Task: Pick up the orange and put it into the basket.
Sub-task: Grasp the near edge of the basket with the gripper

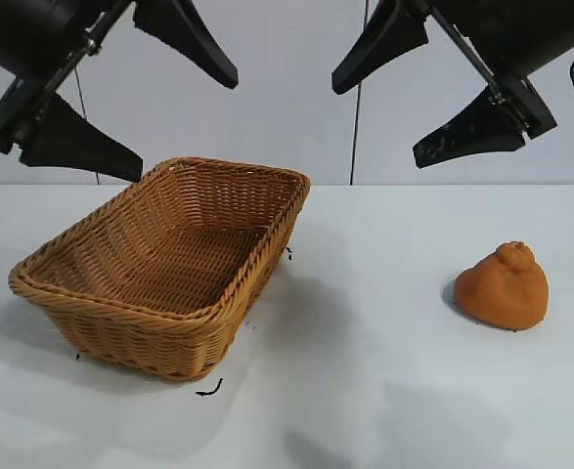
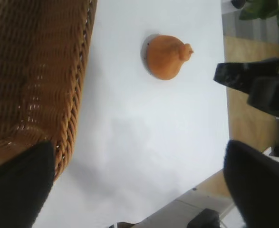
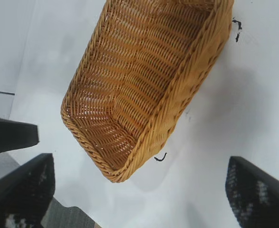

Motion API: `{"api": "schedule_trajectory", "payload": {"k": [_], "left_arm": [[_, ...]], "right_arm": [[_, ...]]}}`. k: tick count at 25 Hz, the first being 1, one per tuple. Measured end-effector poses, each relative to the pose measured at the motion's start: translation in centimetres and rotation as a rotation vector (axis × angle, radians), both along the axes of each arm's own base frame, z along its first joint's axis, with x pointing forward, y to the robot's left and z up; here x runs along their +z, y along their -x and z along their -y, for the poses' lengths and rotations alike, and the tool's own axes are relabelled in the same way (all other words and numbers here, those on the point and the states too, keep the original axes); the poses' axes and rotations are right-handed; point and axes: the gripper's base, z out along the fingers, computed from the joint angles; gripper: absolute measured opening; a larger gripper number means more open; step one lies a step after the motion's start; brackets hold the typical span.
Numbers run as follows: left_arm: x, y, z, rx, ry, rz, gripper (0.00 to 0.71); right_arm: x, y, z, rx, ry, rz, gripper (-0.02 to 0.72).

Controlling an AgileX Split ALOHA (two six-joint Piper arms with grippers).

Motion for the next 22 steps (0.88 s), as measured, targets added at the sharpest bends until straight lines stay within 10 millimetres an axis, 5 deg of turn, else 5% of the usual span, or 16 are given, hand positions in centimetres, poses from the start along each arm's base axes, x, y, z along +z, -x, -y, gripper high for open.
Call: {"api": "schedule_trajectory", "payload": {"k": [9,22], "left_arm": [[-1.0,1.6,0.7,0.344,-0.092,-0.218,0.692],[-6.4,-1.0,1.4,0.703,-0.106,-0.453,0.692]], "right_arm": [[0.0,0.0,0.0,-0.002,0.001,0.002,0.696],[0.0,0.0,0.0,-0.002,0.002,0.002,0.696]]}}
